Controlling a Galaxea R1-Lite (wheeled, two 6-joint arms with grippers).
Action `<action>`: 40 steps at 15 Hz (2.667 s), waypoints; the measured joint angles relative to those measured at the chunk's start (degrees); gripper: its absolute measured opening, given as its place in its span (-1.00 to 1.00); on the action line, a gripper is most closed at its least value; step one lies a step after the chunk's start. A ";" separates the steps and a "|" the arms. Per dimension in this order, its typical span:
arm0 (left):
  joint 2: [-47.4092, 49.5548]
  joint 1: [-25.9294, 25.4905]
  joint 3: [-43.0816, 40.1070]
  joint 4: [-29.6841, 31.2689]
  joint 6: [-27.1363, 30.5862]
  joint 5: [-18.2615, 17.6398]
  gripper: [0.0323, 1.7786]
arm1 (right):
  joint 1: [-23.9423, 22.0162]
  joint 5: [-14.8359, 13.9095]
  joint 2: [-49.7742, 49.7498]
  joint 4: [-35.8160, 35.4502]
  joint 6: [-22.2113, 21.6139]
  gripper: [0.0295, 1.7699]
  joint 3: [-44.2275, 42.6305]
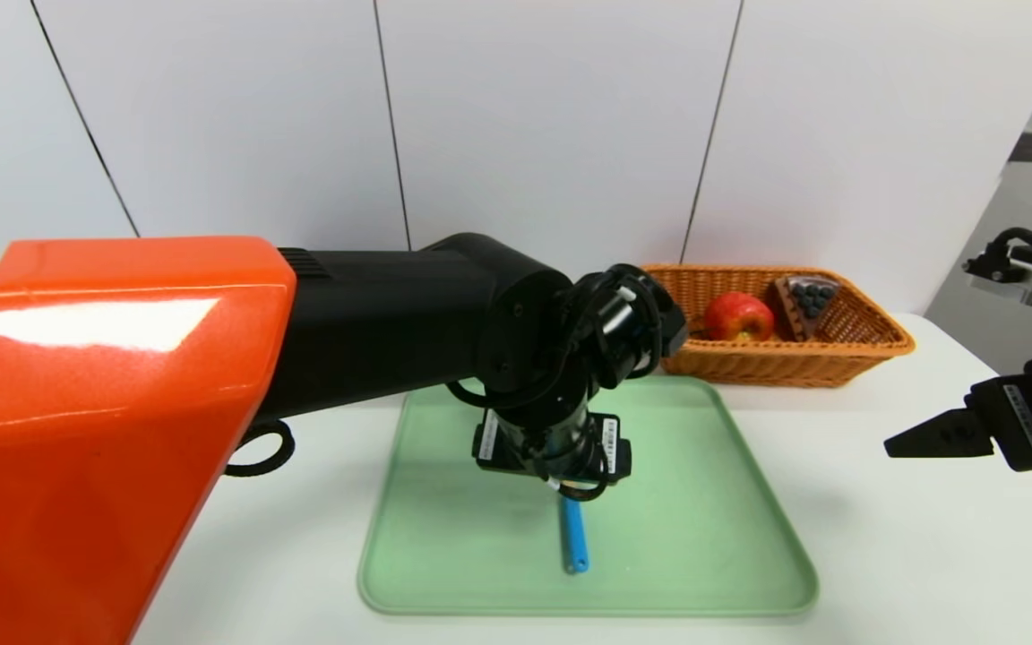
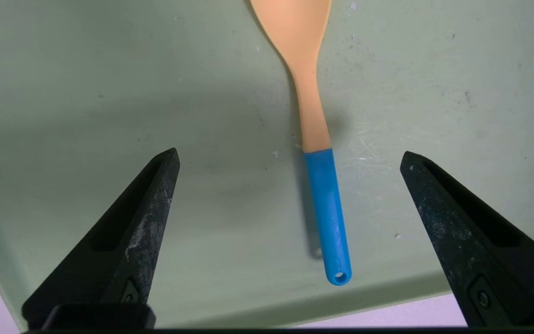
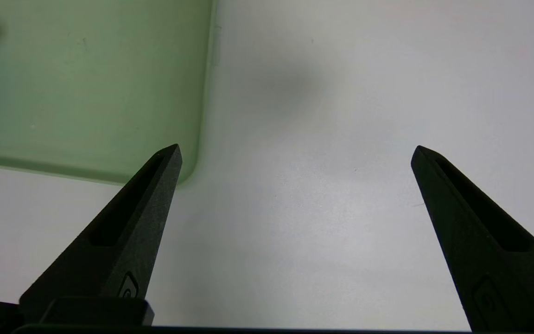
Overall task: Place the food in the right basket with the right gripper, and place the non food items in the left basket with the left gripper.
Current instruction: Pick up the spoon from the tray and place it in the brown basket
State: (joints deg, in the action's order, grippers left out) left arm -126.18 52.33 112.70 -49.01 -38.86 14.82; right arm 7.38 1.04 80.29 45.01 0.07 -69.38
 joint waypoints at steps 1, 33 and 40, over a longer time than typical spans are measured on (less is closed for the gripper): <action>-0.02 0.23 0.00 -0.07 -0.38 0.02 0.90 | 0.00 0.01 0.11 0.00 0.00 0.93 0.02; -4.19 2.24 -0.02 2.35 -0.99 0.96 -0.31 | -0.10 0.09 0.46 -0.11 0.04 0.93 0.91; -3.67 2.24 -0.02 2.21 -0.90 0.96 -0.91 | 0.50 0.09 -0.24 -0.06 0.30 0.93 0.91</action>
State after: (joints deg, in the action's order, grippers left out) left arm -129.85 54.58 112.68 -46.80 -39.77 15.79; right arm 7.88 1.12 80.04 44.95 0.38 -68.46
